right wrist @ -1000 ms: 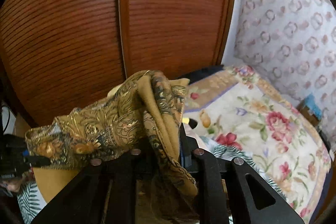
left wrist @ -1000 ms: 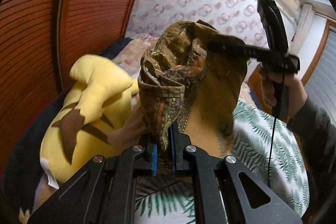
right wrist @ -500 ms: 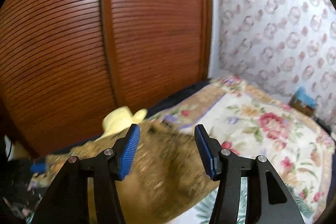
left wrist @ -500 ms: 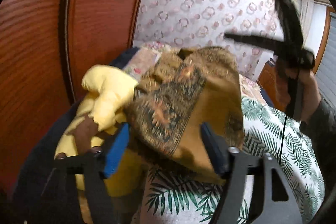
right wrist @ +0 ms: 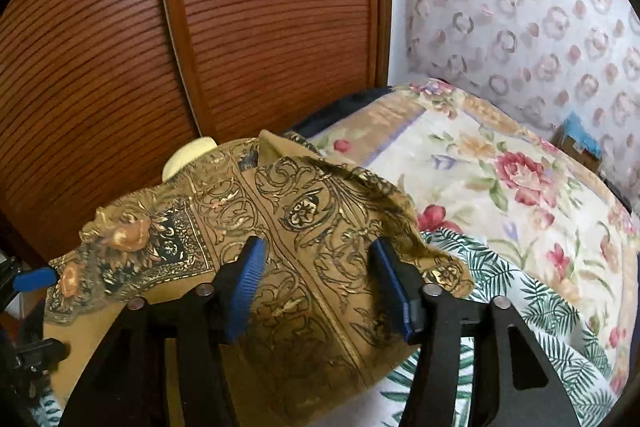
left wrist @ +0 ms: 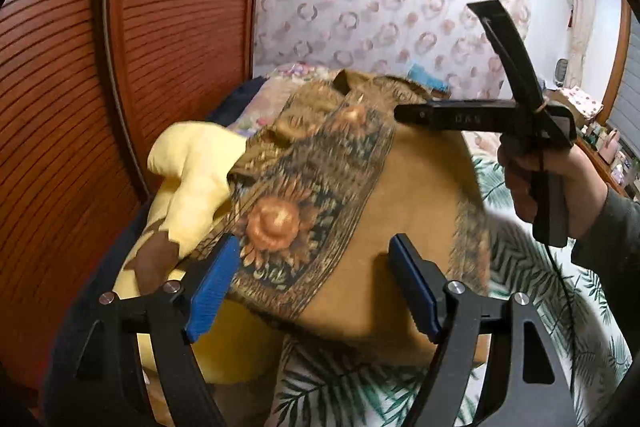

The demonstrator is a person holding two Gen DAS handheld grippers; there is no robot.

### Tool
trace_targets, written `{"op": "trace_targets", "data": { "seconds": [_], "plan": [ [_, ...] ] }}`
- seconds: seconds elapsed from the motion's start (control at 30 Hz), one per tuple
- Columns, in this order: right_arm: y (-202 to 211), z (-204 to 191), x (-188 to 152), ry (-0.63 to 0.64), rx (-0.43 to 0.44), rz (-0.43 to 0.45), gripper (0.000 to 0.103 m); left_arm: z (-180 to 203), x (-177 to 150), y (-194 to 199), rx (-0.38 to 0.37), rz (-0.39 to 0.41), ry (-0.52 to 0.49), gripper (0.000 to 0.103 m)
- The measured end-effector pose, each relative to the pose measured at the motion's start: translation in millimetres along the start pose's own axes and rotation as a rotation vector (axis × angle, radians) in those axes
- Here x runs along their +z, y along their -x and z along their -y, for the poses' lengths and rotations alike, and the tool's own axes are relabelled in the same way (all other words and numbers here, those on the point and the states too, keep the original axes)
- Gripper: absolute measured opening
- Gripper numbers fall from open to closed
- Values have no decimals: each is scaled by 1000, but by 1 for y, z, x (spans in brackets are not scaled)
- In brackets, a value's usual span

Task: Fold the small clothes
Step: 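Lower the folded shirt onto the bed beside the yellow item and open both tools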

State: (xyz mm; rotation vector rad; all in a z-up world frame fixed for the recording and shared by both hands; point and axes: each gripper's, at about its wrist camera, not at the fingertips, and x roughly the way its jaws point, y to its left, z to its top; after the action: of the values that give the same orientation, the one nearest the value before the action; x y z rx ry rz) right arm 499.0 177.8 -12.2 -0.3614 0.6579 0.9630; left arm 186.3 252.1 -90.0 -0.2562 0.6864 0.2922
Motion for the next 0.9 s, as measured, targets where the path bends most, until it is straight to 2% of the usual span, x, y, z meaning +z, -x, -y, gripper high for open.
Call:
{"op": "trace_targets", "data": {
  "seconds": [0.13, 0.23, 0.53, 0.57, 0.7, 0.77, 0.9],
  "plan": [
    [-3, -7, -3, 14, -9, 28, 64, -3, -4, -4, 4, -15, 0, 78],
    [-2, -7, -21, 7, -15, 33, 64, -2, -4, -4, 2, -6, -5, 78],
    [78, -22, -60, -51, 7, 127, 64, 17, -6, 35, 1, 86, -70, 78],
    [89, -27, -64, -48, 7, 133, 64, 20, -5, 41, -1, 101, -77, 85],
    [122, -41, -83, -44, -11, 148, 64, 32, -3, 63, -25, 139, -89, 94],
    [139, -44, -93, -54, -16, 155, 64, 40, -3, 75, -21, 160, -105, 102],
    [174, -50, -112, -68, -33, 176, 64, 55, -1, 92, -31, 182, -128, 102]
  ]
}}
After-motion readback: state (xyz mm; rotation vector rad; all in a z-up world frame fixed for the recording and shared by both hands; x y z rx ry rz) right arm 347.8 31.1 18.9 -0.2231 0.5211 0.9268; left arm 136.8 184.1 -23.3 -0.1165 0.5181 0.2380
